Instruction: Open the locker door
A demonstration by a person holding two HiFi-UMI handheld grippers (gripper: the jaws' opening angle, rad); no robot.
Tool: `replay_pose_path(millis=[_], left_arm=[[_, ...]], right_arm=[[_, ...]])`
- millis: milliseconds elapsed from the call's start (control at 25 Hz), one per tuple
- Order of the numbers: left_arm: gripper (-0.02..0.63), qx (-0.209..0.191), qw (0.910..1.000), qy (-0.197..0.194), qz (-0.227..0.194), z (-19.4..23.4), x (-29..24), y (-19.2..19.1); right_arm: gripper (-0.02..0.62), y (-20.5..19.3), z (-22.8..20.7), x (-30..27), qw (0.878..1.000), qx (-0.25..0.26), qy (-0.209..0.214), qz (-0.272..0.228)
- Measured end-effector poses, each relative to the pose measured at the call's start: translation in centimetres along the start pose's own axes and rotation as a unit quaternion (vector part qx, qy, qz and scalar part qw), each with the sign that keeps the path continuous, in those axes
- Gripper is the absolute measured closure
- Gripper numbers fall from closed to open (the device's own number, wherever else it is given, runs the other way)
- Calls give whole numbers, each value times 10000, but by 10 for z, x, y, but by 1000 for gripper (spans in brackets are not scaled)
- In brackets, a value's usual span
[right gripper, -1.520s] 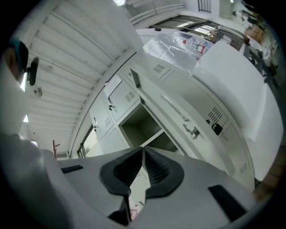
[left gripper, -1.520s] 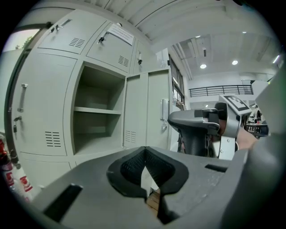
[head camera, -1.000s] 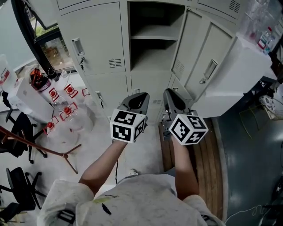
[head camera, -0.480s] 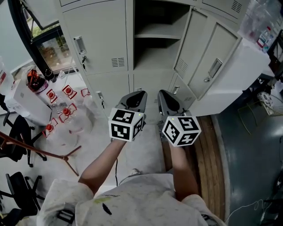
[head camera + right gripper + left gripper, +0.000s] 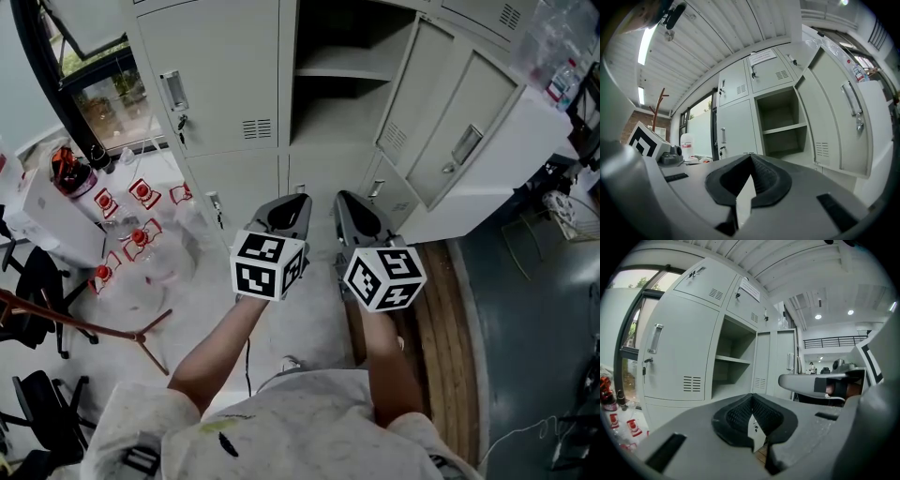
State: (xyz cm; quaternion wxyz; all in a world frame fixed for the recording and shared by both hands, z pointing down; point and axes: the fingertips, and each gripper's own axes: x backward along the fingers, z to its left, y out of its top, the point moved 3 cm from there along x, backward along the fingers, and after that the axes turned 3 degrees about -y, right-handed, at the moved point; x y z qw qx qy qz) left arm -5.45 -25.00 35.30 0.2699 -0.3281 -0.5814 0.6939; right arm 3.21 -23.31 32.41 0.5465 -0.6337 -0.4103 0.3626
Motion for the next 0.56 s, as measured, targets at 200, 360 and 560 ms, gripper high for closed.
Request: replay_pose_path(millis=[200, 360, 560], left_arm=[[600, -75, 10000, 0, -5, 6, 3, 3], [600, -78, 10000, -25, 4, 8, 4, 2], [600, -90, 10000, -38, 20, 12, 6, -1]], right_arm=[[592, 1, 6, -4, 10000, 17, -11, -31], [592, 1, 9, -6, 10000, 26, 2, -42], [592, -2, 14, -8, 10000, 28, 11, -55]])
